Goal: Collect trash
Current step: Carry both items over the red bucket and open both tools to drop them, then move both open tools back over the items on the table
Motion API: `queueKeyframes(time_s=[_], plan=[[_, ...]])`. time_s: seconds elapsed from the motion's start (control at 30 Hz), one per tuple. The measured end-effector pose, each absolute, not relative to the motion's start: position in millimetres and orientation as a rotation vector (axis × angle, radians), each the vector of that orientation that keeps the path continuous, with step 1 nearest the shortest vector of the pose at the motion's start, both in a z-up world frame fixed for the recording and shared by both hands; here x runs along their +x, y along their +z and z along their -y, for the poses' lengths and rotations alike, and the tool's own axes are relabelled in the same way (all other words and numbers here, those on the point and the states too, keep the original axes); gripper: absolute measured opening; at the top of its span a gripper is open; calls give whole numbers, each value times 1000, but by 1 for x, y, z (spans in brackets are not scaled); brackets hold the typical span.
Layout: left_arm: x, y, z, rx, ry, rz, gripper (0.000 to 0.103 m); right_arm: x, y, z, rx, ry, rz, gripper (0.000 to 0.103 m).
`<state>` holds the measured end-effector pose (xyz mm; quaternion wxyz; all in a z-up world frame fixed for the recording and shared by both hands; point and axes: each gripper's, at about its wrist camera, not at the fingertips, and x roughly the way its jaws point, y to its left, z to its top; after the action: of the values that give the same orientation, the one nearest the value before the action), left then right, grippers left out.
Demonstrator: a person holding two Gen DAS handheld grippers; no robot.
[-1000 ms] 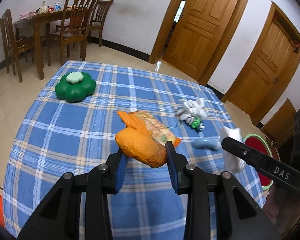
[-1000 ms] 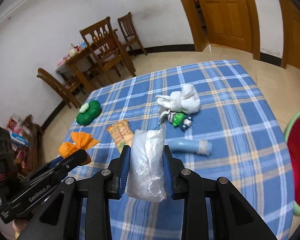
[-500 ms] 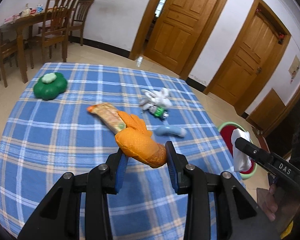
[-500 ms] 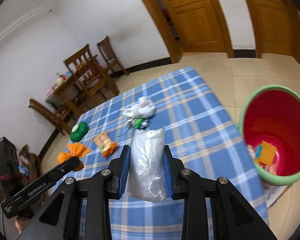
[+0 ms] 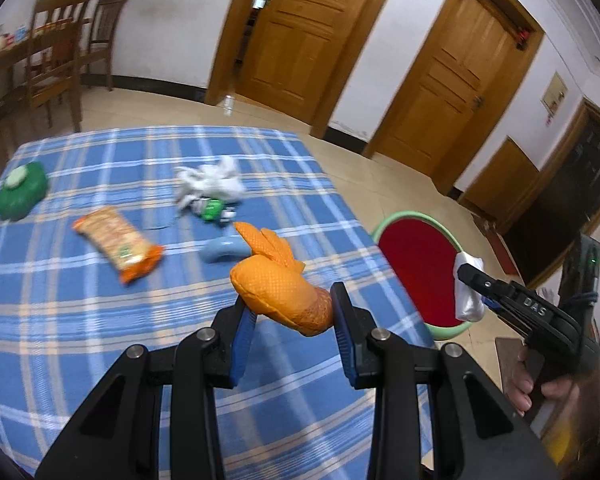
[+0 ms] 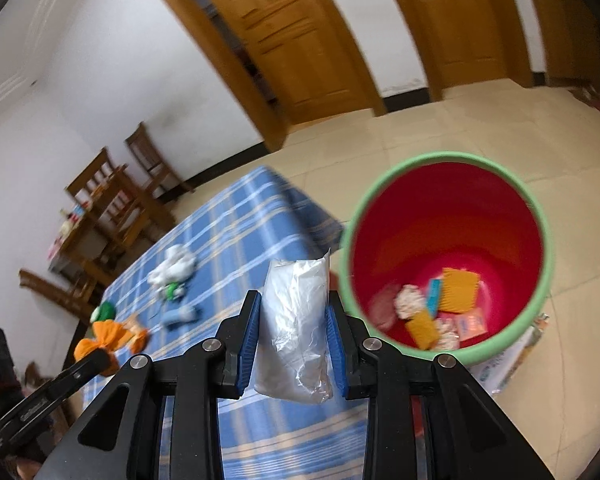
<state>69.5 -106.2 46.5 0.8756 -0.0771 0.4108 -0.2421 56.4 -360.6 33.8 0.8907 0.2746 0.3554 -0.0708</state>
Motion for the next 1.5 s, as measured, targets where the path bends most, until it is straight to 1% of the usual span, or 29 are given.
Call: queueKeyframes(time_s=[0.17,0.47,0.67,1.1,1.17,1.23,1.27,1.5], plan=[[80,44,144,-120,-569,-880,37,55,19,394,604,-210,-755,34],[96,37,211,-27,-655,-911,37,56,-2,443,648,-292,-761,35],[98,25,257,41,-722,-943,37,47,-1,460,652,-309,-738,40],[97,-2,334,160,-817,-1007,37,15,-5,491,727,-379,-690,41],[98,-4,340,164,-825,-1010,42,12,-8,493,740,-382,-691,41],[102,-5,342,166,-821,-1013,48,12,-10,494,748,-382,-694,41],[102,-5,343,164,-820,-1013,50,11,-11,494,749,-381,-695,41],[102,0,335,139,-791,-1004,51,7,-9,495,754,-378,-686,41]])
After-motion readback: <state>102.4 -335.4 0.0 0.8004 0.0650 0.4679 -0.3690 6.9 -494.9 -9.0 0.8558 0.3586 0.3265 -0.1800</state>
